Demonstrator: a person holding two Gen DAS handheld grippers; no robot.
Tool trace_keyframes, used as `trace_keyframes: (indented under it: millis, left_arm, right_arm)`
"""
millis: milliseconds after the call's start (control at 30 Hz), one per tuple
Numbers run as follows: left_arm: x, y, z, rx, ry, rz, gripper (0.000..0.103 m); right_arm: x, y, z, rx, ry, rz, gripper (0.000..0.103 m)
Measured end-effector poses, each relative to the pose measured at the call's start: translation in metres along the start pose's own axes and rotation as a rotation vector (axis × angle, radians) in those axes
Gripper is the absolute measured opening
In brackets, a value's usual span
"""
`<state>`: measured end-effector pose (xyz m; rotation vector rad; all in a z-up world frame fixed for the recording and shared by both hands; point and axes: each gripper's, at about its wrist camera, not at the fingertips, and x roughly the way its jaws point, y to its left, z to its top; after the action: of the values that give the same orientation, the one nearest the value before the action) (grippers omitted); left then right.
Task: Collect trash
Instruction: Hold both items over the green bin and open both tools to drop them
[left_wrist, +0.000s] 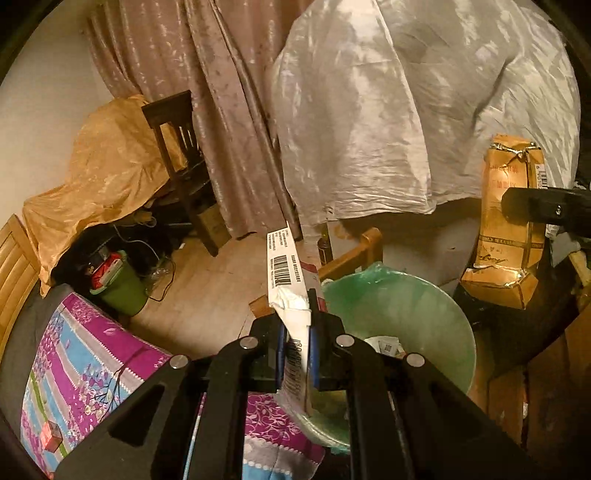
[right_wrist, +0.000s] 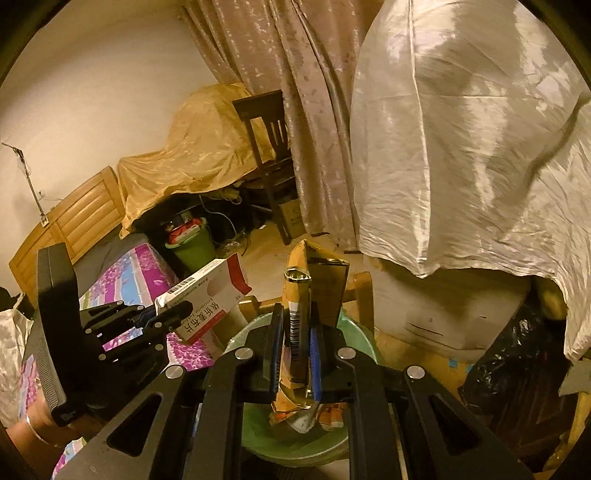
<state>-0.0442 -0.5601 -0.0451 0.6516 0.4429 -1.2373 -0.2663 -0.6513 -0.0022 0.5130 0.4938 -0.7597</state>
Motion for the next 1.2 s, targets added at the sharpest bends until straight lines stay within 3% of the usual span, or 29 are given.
trace_keyframes:
  millis: [767,800,833,867,900,1200]
  left_arm:
    - [0.028,-0.010,-0.009,0.028,0.070,-0.054,0.012]
    - [0.031,-0.011,-0.008,0.029,0.082,-0.073,0.016]
    - [0.033,-0.011,-0.009,0.033,0.094,-0.077,0.030]
    - [0.034,-0.011,-0.009,0.036,0.091,-0.064,0.054]
    - [0.035,-0.011,-0.010,0.036,0.086,-0.058,0.063]
    - [0.034,-0.012,-0.013,0.023,0.079,-0.067,0.066]
  right_arm:
    - [0.049,0.003,-0.008,-0.028,0.097,0.036,0.015]
    - [0.052,0.002,-0.008,-0.028,0.103,0.049,0.016]
    - [0.054,0.001,-0.009,-0.020,0.105,0.053,0.021]
    - [0.056,-0.002,-0.009,0.000,0.102,0.055,0.039]
    - [0.057,-0.004,-0.009,0.008,0.098,0.059,0.045]
    - [0.059,-0.017,-0.014,0.060,0.088,0.053,0.045]
